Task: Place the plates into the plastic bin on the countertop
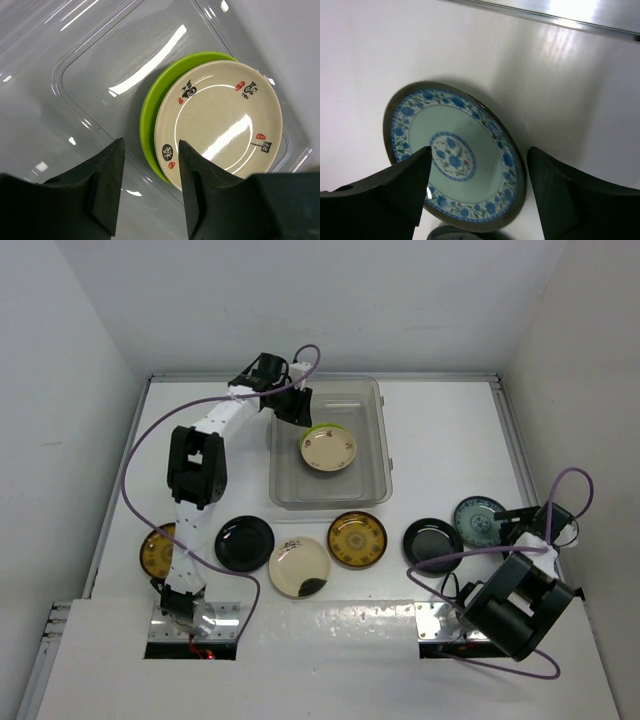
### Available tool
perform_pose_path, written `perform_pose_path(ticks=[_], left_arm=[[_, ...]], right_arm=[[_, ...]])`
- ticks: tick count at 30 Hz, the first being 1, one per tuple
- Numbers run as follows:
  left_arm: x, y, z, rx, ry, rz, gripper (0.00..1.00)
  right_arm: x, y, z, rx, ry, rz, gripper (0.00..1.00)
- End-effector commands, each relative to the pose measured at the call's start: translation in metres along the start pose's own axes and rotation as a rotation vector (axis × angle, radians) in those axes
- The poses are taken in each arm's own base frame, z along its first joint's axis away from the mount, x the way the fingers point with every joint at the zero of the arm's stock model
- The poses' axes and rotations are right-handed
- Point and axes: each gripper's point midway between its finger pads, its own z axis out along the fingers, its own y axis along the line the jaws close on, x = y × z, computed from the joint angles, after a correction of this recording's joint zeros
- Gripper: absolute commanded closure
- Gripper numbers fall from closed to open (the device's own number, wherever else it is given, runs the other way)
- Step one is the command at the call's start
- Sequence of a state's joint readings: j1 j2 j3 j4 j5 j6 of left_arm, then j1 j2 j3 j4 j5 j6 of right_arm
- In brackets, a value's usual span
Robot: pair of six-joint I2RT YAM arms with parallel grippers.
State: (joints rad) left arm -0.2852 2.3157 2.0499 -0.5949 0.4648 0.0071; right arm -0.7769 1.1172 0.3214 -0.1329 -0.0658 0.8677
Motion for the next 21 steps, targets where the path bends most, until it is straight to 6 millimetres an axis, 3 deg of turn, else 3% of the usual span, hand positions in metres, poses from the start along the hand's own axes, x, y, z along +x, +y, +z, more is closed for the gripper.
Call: perform_pose_path(ticks=[1,5,6,10,12,13,16,17,18,21], left_arm=[[-0.055,-0.013,-0.047,-0.010,-0.144,0.106,0.50],[-0.029,-0.025,-0.043,0.012,-0.071,0.188,0.49],[-0.017,-0.040,-0.038,0.043,-0.037,0.226,0.47],[0.016,-0.058,-0.026,0.095,0.068,0.334,0.46],[0.027,-0.058,-0.020,0.090,0.100,0.352,0.46],[0.031,-0.054,-0.016,0.077,0.113,0.349,0.46],[0.014,-0.051,-0.023,0.050,0.077,0.313,0.46],[0.010,-0.049,-0.023,0.058,0.065,0.295,0.46],[0.002,-0.048,-0.027,0.062,0.044,0.268,0.46],[-0.036,-0.032,-0.056,0.021,-0.055,0.236,0.46]], right_arm=[[0.018,-0.006,0.013,-0.009,0.055,0.028,0.28],[0.021,-0.008,0.020,-0.010,0.069,0.042,0.62],[0.021,-0.007,0.020,-0.015,0.069,0.039,0.67],[0.018,0.001,0.021,-0.041,0.075,0.010,0.83],[0.016,0.005,0.020,-0.061,0.077,-0.021,0.99],[0.012,0.013,0.019,-0.080,0.076,-0.030,1.00],[0.006,0.034,0.012,-0.139,0.072,-0.080,1.00],[-0.006,0.052,0.006,-0.184,0.038,-0.103,1.00],[-0.009,0.058,0.001,-0.197,0.029,-0.107,1.00],[-0.031,0.100,-0.021,-0.286,-0.058,-0.168,1.00]])
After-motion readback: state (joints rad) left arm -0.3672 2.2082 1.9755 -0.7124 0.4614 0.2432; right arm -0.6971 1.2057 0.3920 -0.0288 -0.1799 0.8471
